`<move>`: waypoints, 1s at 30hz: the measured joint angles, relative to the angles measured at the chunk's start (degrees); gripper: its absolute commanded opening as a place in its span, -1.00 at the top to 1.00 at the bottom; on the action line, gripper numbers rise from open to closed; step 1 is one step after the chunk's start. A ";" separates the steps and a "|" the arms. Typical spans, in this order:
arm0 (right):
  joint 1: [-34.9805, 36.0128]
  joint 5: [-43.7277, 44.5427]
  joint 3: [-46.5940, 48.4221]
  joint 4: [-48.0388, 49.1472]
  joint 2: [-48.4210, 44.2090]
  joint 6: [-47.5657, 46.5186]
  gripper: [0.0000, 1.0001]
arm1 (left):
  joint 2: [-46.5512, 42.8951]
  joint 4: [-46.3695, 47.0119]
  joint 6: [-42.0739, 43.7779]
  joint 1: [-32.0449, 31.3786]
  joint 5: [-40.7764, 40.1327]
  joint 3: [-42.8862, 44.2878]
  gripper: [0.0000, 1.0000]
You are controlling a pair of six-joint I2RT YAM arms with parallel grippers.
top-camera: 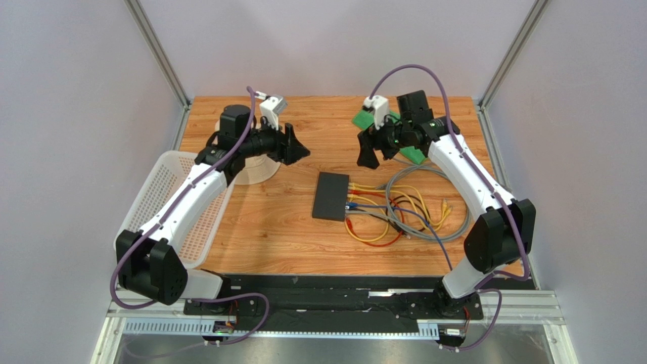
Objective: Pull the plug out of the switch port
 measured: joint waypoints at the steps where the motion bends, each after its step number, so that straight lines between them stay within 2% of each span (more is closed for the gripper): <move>1: -0.50 3.67 -1.07 1.79 0.24 3.91 -1.00 | 0.68 1.16 -0.59 -0.11 -0.39 -0.85 -0.38; 3: -0.70 7.08 -2.45 3.67 1.77 9.31 -0.89 | 2.58 3.10 -1.51 -0.17 -1.70 -3.74 -0.43; 5: -0.50 6.80 -3.67 5.07 3.28 11.85 -0.82 | 4.15 4.04 -2.03 -0.33 -2.97 -6.27 -0.46; 8: 0.24 2.89 -6.25 5.95 4.37 13.77 -0.66 | 6.34 5.60 -2.71 -0.90 -5.38 -10.03 -0.47; 11: 1.42 -2.54 -7.21 6.10 4.70 14.10 -0.61 | 8.70 6.54 -2.86 -2.08 -6.21 -10.93 -0.48; 12: 1.88 -4.26 -7.23 6.05 4.81 13.84 -0.61 | 9.75 7.58 -2.91 -2.47 -6.21 -10.84 -0.56; 18: 2.80 -11.32 -6.54 5.20 8.74 10.84 -0.81 | 16.33 9.14 -3.30 -3.13 -6.45 -7.91 -0.59; 19: 2.58 -12.28 -5.64 4.39 10.23 10.23 -0.95 | 17.11 9.11 -3.32 -3.13 -6.56 -7.45 -0.59; 20: 2.27 -13.25 -4.63 3.93 11.85 9.60 -1.00 | 18.03 9.01 -3.32 -3.10 -6.75 -6.86 -0.60; 22: 1.62 -14.58 -3.13 3.63 14.49 8.59 -1.00 | 19.28 8.68 -3.32 -3.10 -7.08 -5.97 -0.59; 30: -0.55 -16.26 3.15 -0.92 21.84 1.66 -0.54 | 24.50 2.67 1.22 -4.92 -5.27 1.99 -0.60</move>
